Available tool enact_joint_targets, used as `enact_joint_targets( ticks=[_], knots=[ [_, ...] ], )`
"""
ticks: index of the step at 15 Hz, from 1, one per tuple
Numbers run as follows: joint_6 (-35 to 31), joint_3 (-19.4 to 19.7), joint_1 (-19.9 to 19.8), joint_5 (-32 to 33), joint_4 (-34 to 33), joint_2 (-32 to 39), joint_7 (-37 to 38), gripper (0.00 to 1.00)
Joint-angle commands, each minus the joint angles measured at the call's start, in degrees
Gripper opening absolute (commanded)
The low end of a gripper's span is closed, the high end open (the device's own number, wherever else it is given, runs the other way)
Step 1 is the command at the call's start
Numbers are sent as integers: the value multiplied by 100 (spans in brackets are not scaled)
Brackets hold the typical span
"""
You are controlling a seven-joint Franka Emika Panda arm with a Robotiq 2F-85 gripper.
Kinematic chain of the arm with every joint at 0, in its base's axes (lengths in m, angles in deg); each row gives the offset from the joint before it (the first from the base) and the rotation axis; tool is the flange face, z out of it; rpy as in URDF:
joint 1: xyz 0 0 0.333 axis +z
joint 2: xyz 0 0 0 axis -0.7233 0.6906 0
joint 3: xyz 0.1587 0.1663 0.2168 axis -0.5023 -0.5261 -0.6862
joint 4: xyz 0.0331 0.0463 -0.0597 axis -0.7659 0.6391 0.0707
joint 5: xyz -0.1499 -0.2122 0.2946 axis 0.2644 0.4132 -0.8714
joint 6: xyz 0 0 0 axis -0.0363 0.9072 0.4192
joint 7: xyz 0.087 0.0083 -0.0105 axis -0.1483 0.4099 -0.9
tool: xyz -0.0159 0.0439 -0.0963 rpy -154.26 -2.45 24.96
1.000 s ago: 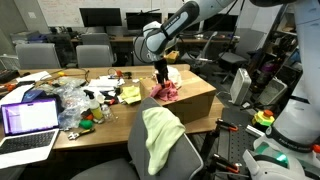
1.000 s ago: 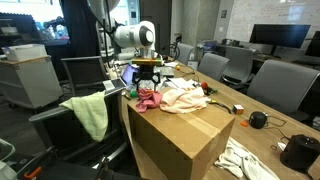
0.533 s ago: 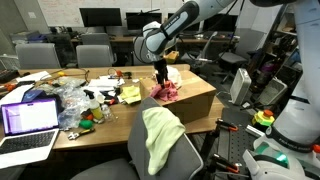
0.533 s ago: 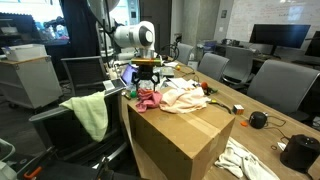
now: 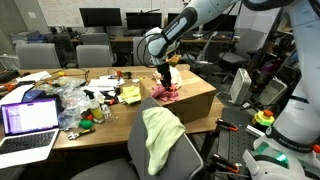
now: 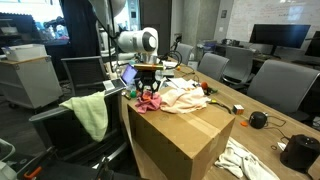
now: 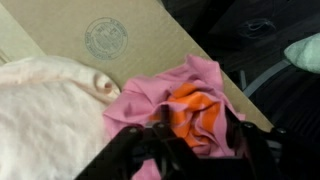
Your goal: Put the green towel, the pink shirt and the peach shirt on the backrest of the chair respectively
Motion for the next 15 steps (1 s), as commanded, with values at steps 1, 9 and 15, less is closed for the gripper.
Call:
enact_joint_targets(
  ticks=[1, 9, 15],
  knots=[
    [193, 17, -139, -162, -191, 153, -100, 19],
    [65, 47, -274, -361, 243, -466, -13, 2],
    [-69, 243, -97, -60, 1082, -1861, 360, 2]
  ],
)
